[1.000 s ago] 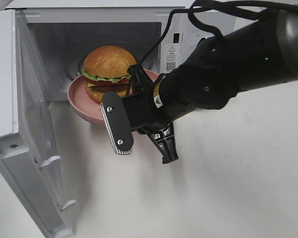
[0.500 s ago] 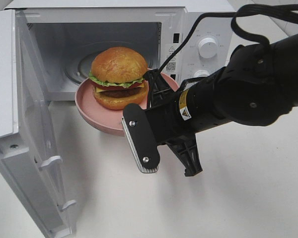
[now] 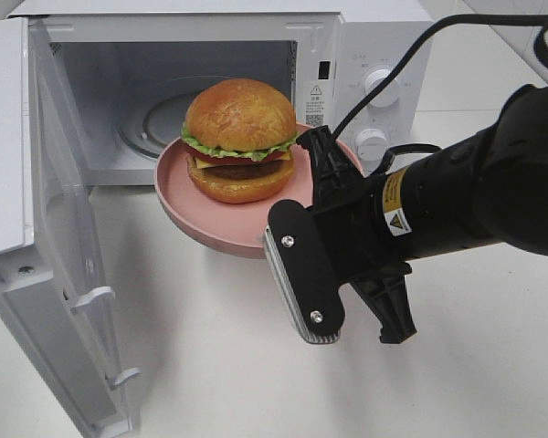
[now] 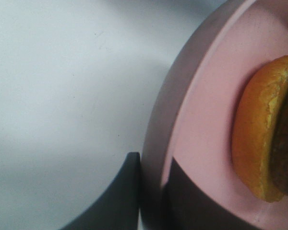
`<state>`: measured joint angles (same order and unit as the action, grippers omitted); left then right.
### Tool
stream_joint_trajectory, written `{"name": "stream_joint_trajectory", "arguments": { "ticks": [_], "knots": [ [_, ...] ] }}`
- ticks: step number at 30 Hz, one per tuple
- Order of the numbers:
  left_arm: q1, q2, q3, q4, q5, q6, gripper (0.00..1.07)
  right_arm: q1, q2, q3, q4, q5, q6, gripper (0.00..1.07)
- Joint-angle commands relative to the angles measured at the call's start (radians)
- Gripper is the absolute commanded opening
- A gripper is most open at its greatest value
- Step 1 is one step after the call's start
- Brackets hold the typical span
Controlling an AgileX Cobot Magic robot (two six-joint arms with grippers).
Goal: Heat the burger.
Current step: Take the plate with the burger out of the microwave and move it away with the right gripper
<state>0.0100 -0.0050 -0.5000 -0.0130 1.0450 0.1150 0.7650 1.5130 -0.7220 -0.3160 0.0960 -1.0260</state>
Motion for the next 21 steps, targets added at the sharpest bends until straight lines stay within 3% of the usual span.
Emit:
{"name": "stream_joint_trajectory", "arguments": {
  "ticks": [1,21],
  "knots": [
    [0.003,-0.021,0.004,0.001,-0.008,-0.007,0.84,-0.001,-0.065,0.022,-0.020,-0.064,-0.005,0.00],
    [0.003,-0.021,0.004,0.001,-0.008,-0.007,0.84,-0.001,-0.375,0.196,-0.069,0.104,0.060,0.00]
  ]
}}
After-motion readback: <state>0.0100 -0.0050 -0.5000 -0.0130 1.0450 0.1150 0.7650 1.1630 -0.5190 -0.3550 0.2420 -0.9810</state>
